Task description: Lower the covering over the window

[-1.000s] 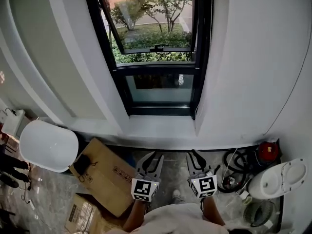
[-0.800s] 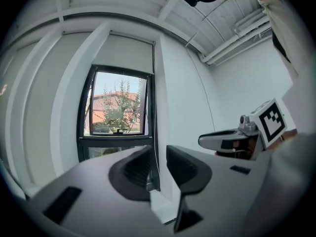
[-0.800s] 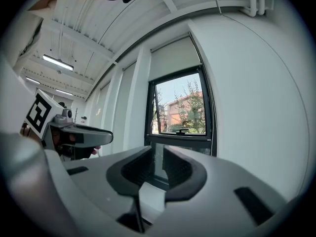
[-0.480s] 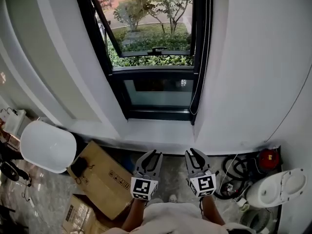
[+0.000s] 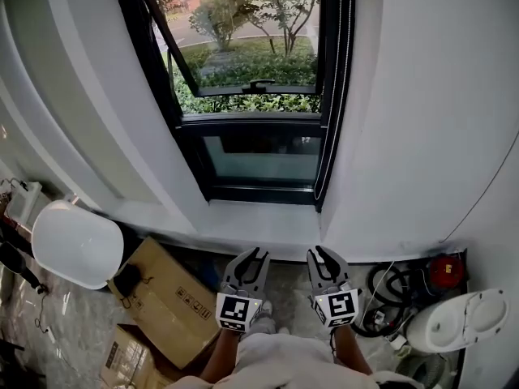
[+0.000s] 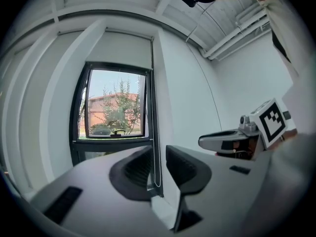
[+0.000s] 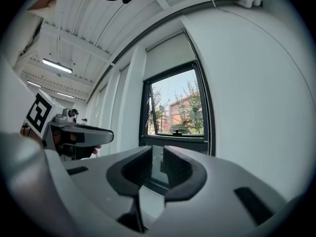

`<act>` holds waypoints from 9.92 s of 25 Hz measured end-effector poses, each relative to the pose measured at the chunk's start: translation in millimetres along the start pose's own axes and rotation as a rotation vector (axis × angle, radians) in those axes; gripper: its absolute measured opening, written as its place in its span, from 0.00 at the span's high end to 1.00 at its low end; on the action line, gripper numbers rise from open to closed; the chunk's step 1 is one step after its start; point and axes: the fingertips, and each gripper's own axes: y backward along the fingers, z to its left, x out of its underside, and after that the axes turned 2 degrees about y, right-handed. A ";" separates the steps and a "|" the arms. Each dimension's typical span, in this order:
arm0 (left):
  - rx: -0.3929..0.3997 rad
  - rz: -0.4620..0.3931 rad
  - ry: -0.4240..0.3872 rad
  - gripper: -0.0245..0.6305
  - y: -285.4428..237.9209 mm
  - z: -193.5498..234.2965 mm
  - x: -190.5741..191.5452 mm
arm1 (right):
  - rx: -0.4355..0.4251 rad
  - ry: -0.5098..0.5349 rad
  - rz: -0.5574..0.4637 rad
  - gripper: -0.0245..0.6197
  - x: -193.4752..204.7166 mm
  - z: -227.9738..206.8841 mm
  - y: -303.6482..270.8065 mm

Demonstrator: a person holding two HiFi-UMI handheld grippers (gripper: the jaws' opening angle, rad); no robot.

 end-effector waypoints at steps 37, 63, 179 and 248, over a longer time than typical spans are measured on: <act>0.096 -0.006 0.007 0.83 -173.9 157.7 11.1 | 0.104 0.032 0.041 0.86 0.8 -62.1 -216.5; 0.209 -0.035 0.017 0.83 -292.8 207.4 11.9 | 0.215 0.065 0.051 0.86 -0.2 -128.4 -312.4; 0.805 0.024 -0.049 0.94 -481.3 3.8 36.0 | 0.632 0.143 0.027 0.86 -67.1 -260.7 -280.4; 0.920 0.126 -0.014 0.83 -424.0 57.4 10.4 | 0.460 -0.198 0.130 0.95 59.7 -259.6 -309.5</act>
